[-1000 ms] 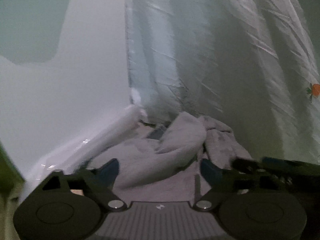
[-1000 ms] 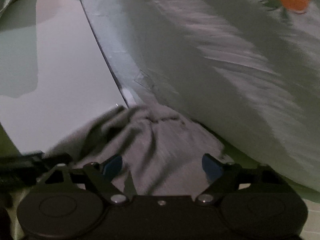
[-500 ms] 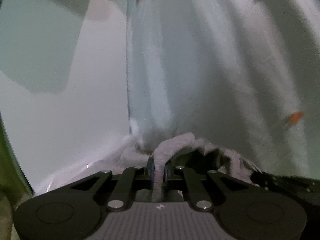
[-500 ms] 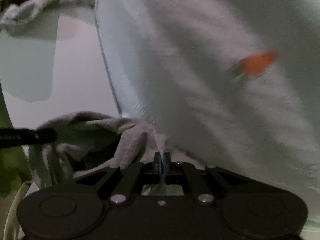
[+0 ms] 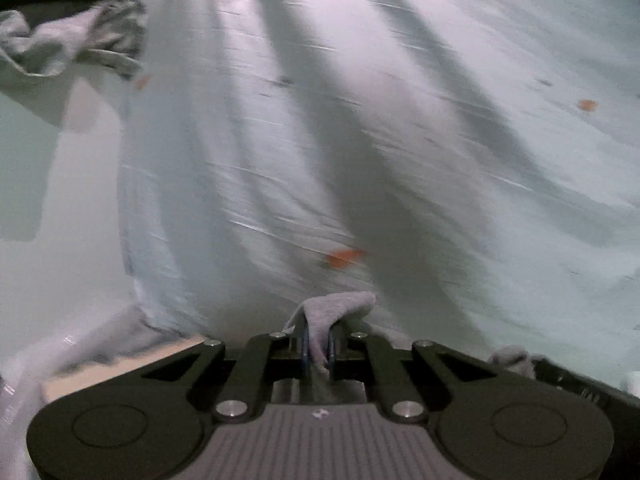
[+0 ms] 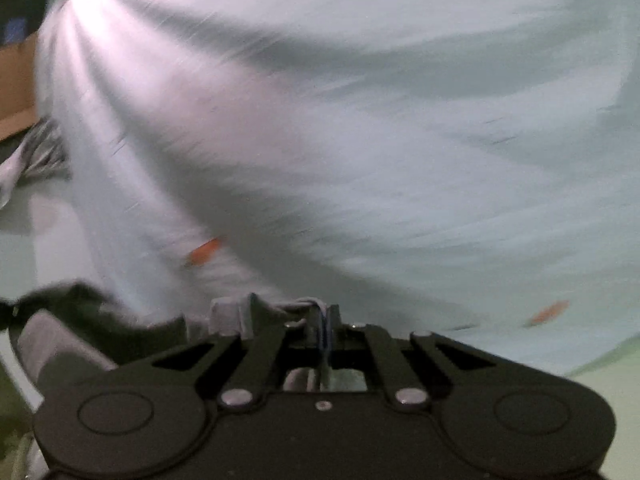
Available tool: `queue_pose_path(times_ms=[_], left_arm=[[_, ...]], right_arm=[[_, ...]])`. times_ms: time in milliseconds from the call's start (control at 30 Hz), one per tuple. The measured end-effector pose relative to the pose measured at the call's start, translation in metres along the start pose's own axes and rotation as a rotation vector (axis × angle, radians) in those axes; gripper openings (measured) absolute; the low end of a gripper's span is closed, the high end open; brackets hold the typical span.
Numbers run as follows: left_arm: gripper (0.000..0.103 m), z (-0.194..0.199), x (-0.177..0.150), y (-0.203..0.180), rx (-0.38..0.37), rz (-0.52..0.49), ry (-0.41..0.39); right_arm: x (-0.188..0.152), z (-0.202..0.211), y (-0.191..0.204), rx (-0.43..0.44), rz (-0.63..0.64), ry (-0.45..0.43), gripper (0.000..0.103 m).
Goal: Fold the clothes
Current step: 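Lift the grey sweatshirt and lay it on the mat, opening both grippers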
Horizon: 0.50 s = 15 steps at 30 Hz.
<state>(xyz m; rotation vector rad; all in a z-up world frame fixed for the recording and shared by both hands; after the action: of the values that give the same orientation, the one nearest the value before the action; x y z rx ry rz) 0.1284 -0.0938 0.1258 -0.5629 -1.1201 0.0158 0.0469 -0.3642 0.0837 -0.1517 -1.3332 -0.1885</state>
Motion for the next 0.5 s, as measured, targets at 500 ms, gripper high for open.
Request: queue_pose_path(times_ms=[500], left_arm=[[0.009, 0.01, -0.148, -0.209, -0.265, 0.019, 0.286]], right_arm=[[-0.012, 0.185, -0.231, -0.367, -0.059, -0.019, 0.002]])
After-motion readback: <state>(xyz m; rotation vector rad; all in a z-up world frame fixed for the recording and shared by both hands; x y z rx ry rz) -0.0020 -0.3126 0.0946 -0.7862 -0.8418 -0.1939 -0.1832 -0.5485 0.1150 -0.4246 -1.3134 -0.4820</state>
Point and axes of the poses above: each gripper's, at about its wrist camera, not at the fingertips, and z roughly against the way its jaws point, y to its left, x to its top, the point moved 4 cm from there along -z, roughly the way its jaws point, and after that the axes turned 15 degrees about z, right-handed, at the moved point
